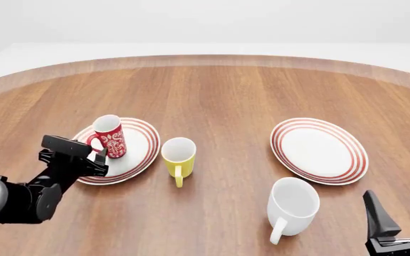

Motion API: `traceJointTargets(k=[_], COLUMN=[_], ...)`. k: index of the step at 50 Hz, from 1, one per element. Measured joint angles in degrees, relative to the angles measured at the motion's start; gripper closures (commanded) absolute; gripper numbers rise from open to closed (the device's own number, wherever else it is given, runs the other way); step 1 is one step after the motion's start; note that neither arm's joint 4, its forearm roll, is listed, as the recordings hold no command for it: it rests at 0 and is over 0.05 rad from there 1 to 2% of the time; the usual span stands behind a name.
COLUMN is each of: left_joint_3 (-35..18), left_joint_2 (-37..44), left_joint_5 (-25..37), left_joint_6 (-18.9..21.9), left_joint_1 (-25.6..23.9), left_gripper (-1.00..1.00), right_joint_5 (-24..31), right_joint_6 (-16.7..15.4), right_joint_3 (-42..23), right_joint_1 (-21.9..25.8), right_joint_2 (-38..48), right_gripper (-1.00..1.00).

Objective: Put the red mug on the left plate.

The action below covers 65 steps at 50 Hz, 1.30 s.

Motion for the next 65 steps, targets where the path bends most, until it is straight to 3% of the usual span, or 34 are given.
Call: traceJointTargets(k=[36,65], left_joint_3=[2.6,5.5], left_joint_2=[-3.6,-7.6], left_joint_5=[0.4,0.1], left_joint_6=[-1.5,-4.0], left_joint_1=[-4.6,-11.4], left_gripper=[-1.0,-1.0], right_joint_5=[0.6,0.7], right_joint_6=[0.0,-0.2], right_joint_3=[0.0,0.0], right_joint_1=[0.0,0.1], right_joint_2=[-0.7,-0.7], right_gripper=[-1.0,-1.0])
